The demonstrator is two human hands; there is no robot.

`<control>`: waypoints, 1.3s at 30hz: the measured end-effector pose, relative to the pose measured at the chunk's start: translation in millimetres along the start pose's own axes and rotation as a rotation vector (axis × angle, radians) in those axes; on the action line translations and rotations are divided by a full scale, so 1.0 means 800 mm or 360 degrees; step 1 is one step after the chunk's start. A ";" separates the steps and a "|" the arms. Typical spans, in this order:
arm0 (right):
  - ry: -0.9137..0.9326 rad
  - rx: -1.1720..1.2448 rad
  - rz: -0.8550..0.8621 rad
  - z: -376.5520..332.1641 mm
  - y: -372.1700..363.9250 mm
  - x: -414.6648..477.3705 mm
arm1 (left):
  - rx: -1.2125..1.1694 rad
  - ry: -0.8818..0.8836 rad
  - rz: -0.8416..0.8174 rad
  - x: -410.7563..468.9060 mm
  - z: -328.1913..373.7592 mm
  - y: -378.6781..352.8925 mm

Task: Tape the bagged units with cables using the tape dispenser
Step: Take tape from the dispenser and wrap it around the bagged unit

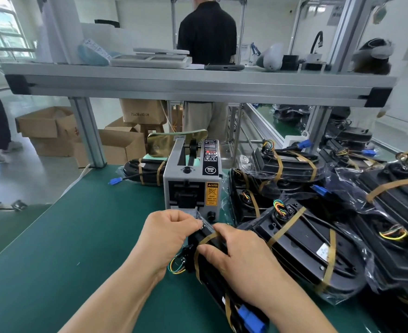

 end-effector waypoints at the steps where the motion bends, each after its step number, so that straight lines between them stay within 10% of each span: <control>1: 0.0001 -0.0003 0.0001 0.000 0.000 0.000 | 0.0017 -0.0020 0.0021 -0.001 0.001 0.001; 22: 0.0046 -0.0018 0.0002 -0.006 0.003 0.000 | 0.0386 -0.0167 0.0047 0.002 0.005 0.007; 39: 0.0056 0.0081 0.0031 -0.002 0.004 0.001 | -0.0263 0.0178 0.0043 0.021 -0.039 0.001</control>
Point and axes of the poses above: each hand's wrist, its own x-axis towards the middle knuckle, its own y-axis out of the back of the hand, z = x × y, the point moved 10 cm from there along x, towards the middle knuckle, and after that the axes turned 9 degrees about -x, right-handed, at the moved point
